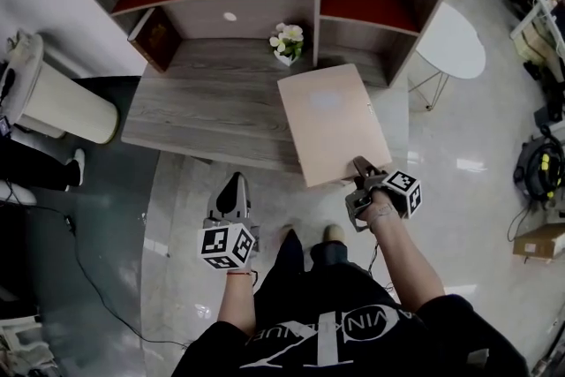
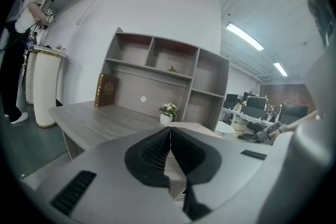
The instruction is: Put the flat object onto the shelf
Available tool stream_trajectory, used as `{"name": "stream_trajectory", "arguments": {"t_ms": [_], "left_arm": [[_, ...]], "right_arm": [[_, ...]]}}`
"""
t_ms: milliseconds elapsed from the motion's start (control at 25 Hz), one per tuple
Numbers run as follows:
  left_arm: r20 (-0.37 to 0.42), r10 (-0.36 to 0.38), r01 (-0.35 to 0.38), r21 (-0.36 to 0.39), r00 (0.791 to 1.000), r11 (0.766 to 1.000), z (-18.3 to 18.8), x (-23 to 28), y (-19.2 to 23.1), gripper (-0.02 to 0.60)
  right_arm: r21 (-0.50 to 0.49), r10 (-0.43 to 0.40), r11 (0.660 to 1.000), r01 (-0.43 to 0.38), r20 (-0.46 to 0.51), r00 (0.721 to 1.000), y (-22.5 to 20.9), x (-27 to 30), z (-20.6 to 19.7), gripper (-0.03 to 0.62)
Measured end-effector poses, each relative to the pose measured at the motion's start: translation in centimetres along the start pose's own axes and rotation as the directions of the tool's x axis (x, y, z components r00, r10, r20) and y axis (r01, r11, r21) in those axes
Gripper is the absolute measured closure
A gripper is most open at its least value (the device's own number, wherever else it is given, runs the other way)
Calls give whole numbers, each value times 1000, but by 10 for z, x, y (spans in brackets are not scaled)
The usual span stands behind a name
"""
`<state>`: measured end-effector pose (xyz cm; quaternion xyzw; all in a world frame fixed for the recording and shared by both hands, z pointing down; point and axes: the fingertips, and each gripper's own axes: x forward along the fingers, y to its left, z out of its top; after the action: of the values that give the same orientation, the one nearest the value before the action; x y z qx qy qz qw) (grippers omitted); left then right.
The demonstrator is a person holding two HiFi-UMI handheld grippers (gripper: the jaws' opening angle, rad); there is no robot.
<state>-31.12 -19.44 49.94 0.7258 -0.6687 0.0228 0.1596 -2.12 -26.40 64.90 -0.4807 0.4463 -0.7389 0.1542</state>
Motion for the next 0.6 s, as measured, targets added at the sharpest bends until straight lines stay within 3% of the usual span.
{"name": "stream_trajectory", "arguments": {"t_ms": [200,320,480,600], "left_arm": [[-5,-46,46,-1,999,999,-2,13,-13,577],[-6,-76,76,3,997,997,0,23,-21,575],[-5,-107,107,9,994,994,3,34,-31,577],[1,-125,125,16,992,992,7,41,-37,577]], "right_arm": [[-18,27,999,-27,-31,999,5,-17,-8,358],[-12,51,999,-52,-32,998,11,-28,-9,462],[-16,89,996,-90,-25,996,21,-40,-5,553],[-197,112,975,-104,28,993,40,-50,8,585]]}}
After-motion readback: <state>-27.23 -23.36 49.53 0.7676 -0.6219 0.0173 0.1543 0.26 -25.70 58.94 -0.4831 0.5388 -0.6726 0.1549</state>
